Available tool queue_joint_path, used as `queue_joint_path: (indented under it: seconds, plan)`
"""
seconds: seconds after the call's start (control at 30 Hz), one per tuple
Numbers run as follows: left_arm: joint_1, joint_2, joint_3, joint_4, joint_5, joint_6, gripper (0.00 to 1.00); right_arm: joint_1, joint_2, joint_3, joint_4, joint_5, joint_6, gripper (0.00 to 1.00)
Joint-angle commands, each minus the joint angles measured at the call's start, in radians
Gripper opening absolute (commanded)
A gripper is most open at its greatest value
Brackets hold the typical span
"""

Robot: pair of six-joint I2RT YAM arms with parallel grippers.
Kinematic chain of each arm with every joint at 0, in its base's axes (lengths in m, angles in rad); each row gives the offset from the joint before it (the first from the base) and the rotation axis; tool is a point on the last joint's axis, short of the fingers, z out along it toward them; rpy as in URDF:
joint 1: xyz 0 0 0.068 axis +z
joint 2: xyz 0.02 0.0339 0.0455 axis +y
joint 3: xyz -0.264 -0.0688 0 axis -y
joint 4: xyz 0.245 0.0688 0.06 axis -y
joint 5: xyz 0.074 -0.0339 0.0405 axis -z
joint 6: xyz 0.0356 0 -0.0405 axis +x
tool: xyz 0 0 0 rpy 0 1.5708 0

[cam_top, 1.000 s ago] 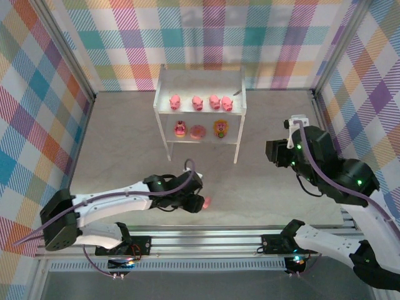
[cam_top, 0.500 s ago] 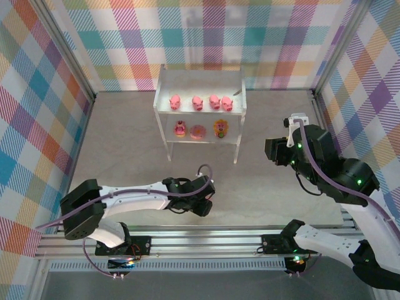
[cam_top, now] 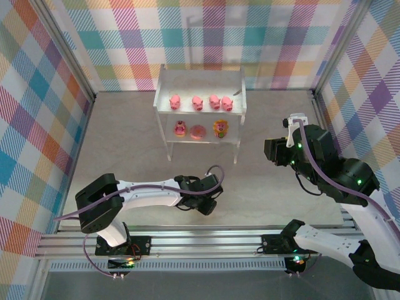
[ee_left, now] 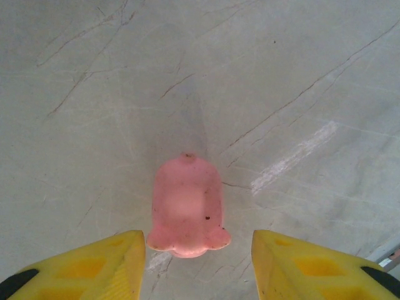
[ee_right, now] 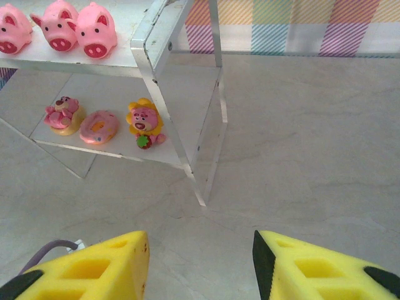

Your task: Place and organize the plastic toys onto the shelf

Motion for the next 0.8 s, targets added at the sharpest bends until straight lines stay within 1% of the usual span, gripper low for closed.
queue_joint_path:
  seconds: [0.0, 0.33, 0.4, 0.43, 0.5, 0.63, 0.7, 0.77]
  plan:
    - [0.009, 0.018, 0.018, -0.032, -0.006, 0.033, 0.47, -0.004, 0.003, 0.003, 0.022, -0.004, -0.013, 0.49]
    - [0.038, 0.054, 0.027, -0.025, 0.021, 0.064, 0.42, -0.006, 0.011, 0.003, 0.031, 0.002, -0.022, 0.49]
    - [0.043, 0.055, 0.029, -0.025, 0.018, 0.067, 0.40, -0.008, 0.012, 0.004, 0.034, 0.001, -0.021, 0.49]
    - [0.047, 0.054, 0.027, -0.023, 0.023, 0.070, 0.37, -0.008, 0.011, 0.004, 0.034, 0.003, -0.021, 0.49]
    - [0.054, 0.052, 0.030, -0.021, 0.031, 0.076, 0.27, -0.010, 0.014, 0.002, 0.035, 0.005, -0.024, 0.49]
    - [0.060, 0.041, 0.022, -0.011, 0.028, 0.085, 0.12, -0.013, 0.014, -0.006, 0.047, 0.007, -0.027, 0.50]
    - [0.066, 0.034, 0.018, -0.003, 0.037, 0.086, 0.09, -0.016, 0.016, -0.009, 0.049, 0.007, -0.029, 0.50]
    - [0.071, 0.027, 0.019, -0.010, 0.036, 0.085, 0.08, -0.017, 0.017, -0.010, 0.054, 0.008, -0.032, 0.50]
